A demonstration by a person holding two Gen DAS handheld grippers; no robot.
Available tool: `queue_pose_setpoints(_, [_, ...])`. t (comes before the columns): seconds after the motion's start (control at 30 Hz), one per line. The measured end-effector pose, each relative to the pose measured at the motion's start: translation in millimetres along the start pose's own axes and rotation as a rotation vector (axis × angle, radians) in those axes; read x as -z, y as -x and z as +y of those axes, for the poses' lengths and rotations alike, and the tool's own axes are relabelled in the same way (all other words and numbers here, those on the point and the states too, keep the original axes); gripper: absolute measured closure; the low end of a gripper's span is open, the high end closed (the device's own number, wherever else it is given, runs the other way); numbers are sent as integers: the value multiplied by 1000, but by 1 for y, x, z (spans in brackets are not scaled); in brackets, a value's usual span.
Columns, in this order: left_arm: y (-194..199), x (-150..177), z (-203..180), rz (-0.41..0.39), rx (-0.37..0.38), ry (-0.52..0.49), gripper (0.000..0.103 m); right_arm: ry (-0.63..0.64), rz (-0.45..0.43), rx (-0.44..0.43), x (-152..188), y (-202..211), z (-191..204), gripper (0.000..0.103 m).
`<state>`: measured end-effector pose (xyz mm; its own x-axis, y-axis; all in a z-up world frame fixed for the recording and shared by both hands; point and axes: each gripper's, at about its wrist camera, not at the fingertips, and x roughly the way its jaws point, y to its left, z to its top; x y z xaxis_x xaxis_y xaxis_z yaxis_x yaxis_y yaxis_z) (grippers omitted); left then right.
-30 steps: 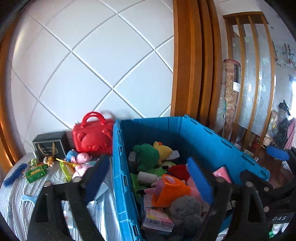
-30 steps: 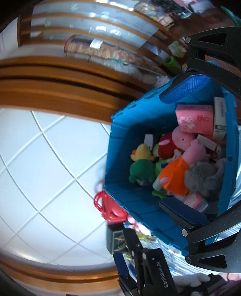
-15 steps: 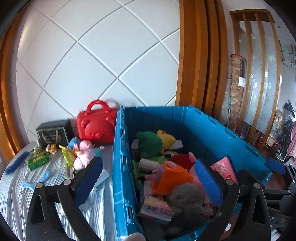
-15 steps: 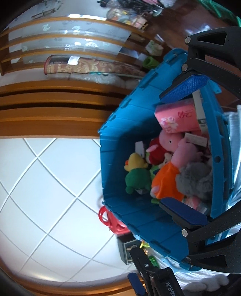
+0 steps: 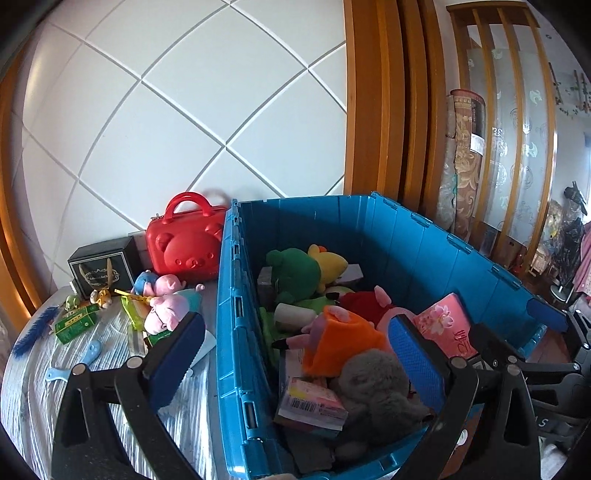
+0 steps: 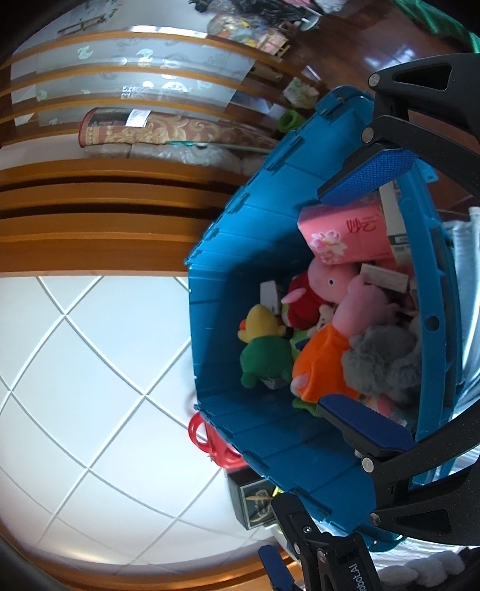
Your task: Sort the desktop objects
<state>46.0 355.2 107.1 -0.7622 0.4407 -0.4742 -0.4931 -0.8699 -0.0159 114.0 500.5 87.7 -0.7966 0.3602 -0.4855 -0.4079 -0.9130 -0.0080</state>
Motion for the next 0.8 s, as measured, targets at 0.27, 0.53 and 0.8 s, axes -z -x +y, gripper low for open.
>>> queue_pose_setpoints(0.27, [-6,0,-3,26,11,-6,2,-7,22,19,-1,-9,-7,0])
queue_pose_setpoints(0.53, [-12,1,-6,56,38,-6,2,-5,38,35,0,-16,-10,0])
queue_pose_setpoints(0.8, [-14,2,-8,64,54,-6,2,-10,43,72,1,-17,-17,0])
